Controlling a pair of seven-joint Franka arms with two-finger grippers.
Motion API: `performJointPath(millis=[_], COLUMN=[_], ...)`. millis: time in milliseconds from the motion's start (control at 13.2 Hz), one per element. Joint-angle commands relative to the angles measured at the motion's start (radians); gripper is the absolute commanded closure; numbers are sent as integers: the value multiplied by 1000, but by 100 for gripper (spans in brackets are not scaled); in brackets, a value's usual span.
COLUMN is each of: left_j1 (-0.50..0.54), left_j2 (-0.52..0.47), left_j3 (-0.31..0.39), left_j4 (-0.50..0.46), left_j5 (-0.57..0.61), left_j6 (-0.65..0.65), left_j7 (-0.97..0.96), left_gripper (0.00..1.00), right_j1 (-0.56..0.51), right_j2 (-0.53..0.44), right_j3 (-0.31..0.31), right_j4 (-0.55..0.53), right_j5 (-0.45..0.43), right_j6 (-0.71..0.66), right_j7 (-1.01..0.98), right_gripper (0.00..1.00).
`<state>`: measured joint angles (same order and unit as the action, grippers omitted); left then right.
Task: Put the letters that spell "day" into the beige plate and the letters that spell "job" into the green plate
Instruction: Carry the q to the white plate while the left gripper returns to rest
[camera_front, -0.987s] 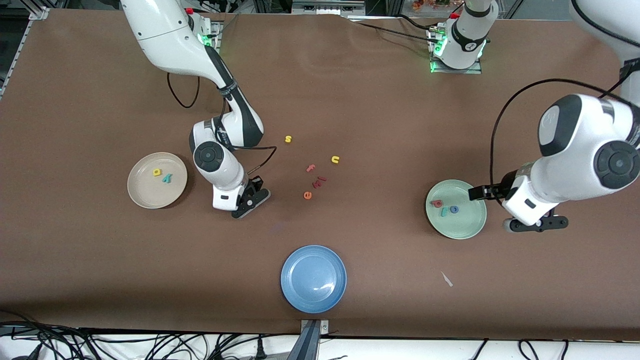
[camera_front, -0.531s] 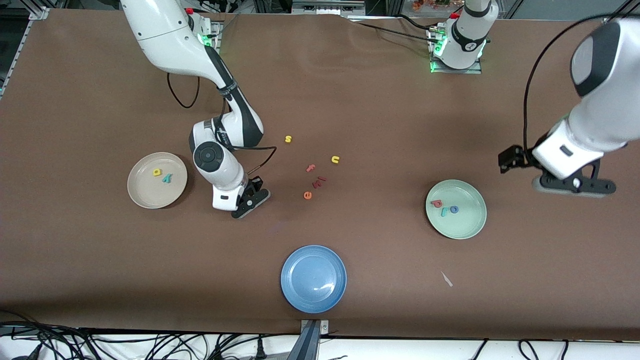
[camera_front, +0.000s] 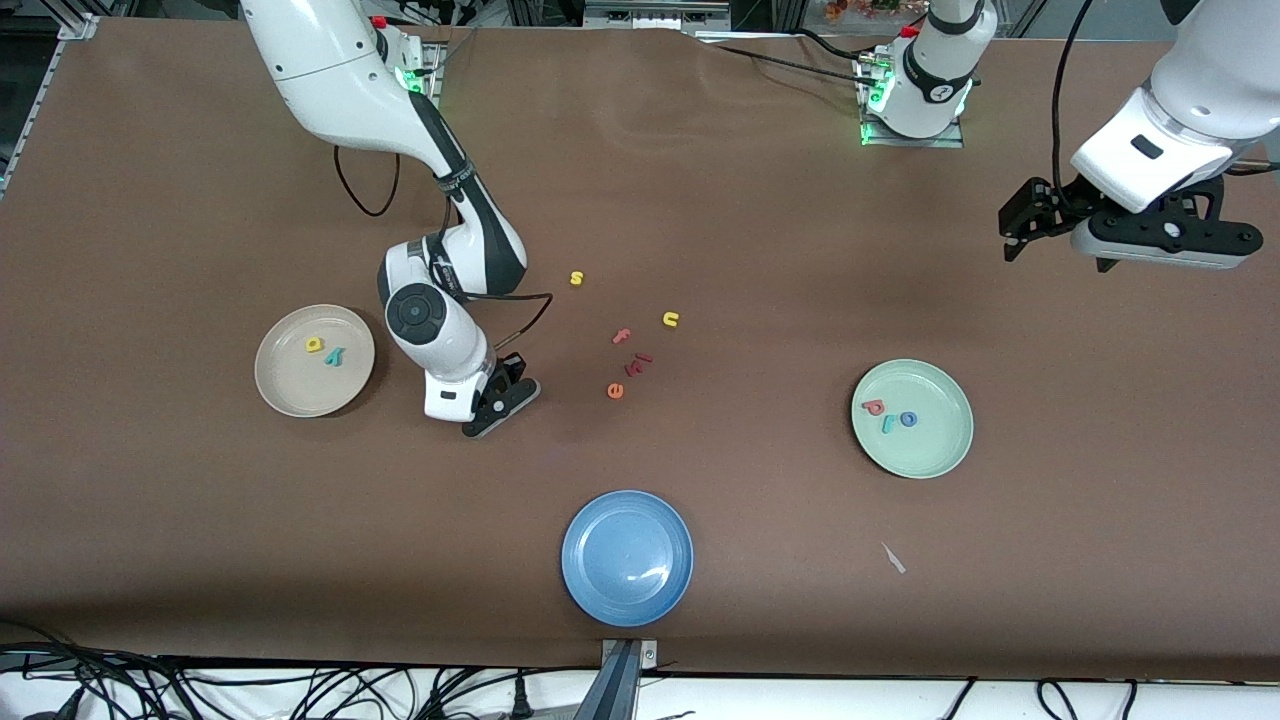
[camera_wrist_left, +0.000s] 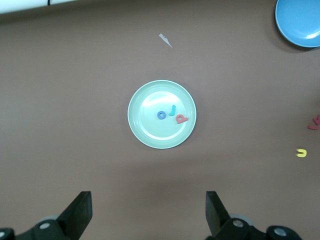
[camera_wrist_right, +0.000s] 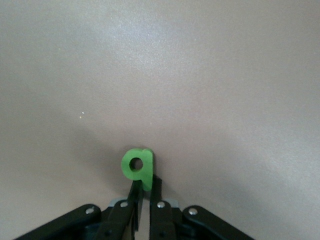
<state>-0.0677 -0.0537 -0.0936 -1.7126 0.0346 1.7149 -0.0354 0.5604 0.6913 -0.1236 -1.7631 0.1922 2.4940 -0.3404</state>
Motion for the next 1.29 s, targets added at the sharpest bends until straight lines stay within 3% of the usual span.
performJointPath(millis=[0, 304, 683, 987, 1214], left_j1=[-52, -26, 6, 5, 5], left_j2=[-20, -26, -18, -20, -18], left_j3=[74, 75, 64, 54, 55], left_j4=[-93, -99, -9, -5, -4], left_j5=[-33, -32, -28, -25, -25], left_j6=[17, 15, -63, -103, -103], left_j7=[9, 20, 15, 19, 23], left_gripper=[0, 0, 0, 0, 0], right_j1=[-7, -10, -10, -10, -10], right_j2=[25, -50, -211, -369, -372], right_j3=[16, -7, -74, -195, -342], right_j4=[28, 1, -172, -349, -384], right_j5=[53, 55, 55, 46, 46], right_j6=[-41, -153, -164, -170, -170], right_j7=[-20, -11, 3, -78, -221], right_gripper=[100, 100, 100, 100, 100])
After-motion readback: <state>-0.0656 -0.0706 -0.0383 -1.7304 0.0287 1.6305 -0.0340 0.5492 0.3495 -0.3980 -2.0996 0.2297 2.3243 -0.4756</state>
